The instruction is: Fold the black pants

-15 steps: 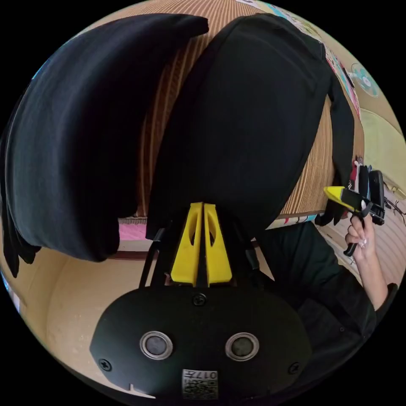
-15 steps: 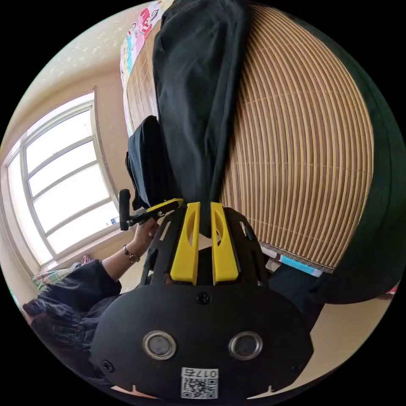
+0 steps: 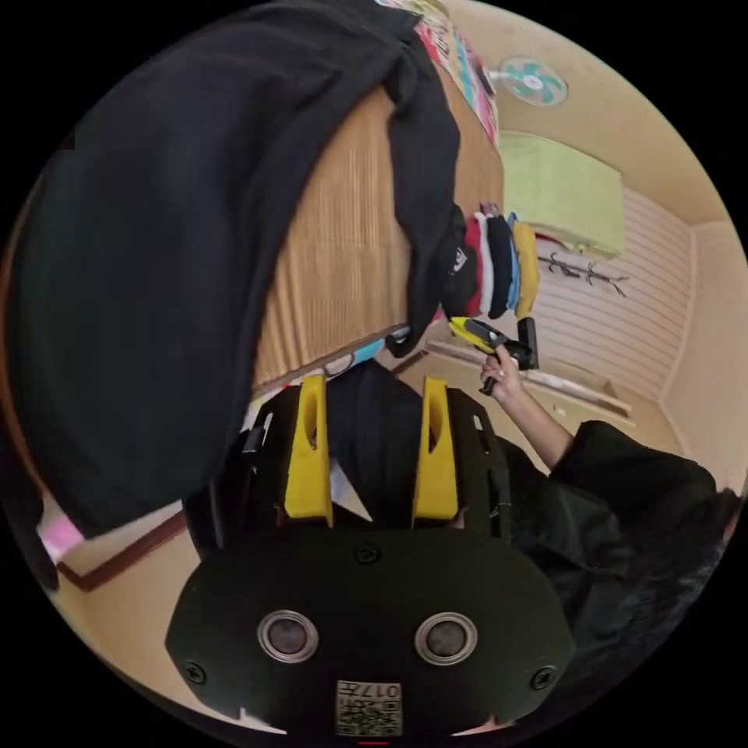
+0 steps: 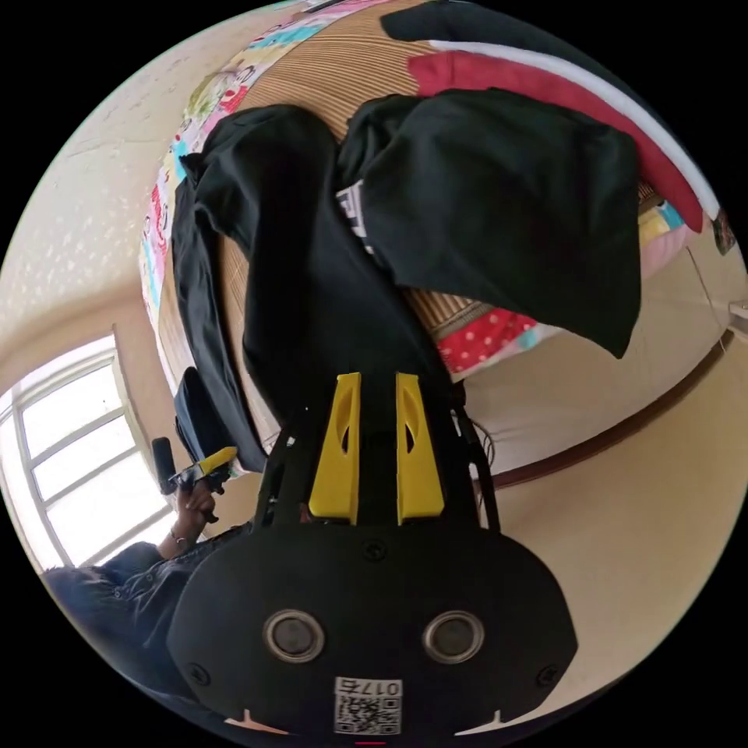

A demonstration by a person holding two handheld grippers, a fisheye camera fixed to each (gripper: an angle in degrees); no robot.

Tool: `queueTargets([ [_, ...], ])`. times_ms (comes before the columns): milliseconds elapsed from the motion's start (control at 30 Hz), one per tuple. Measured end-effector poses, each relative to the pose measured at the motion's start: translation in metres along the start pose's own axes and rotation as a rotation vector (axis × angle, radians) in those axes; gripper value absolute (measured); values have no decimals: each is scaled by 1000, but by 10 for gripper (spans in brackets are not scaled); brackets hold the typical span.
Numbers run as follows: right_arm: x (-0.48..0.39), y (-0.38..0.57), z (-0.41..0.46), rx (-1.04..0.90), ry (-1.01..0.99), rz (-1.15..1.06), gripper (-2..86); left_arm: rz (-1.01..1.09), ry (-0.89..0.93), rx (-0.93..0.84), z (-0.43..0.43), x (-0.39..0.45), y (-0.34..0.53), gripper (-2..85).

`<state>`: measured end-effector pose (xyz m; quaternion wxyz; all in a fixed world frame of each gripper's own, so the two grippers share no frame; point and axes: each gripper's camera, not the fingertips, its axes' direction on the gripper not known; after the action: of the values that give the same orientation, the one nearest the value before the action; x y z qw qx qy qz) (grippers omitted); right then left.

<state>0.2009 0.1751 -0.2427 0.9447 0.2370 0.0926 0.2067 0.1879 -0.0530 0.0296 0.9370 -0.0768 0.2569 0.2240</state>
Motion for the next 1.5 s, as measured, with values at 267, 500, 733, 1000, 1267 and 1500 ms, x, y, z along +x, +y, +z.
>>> queueTargets([
  [267,35,-42,15,-118,-8,-113,118,84,-79,-258,125,41,-110,89],
  [500,66,-37,10,-130,-197,-197,133,-63,-41,-278,135,-11,-62,1],
  [733,79,-12,16,-129,-331,-202,134,-150,-223,-318,131,-25,-25,57],
  [1000,92,34,64,-162,-334,-148,122,-137,-260,-312,115,-31,-3,65],
  [1267,89,101,0,-32,-448,-206,30,103,-197,-185,101,55,-22,92],
  [1500,-55,165,-89,77,-449,-552,22,249,-218,-223,118,157,-35,187],
])
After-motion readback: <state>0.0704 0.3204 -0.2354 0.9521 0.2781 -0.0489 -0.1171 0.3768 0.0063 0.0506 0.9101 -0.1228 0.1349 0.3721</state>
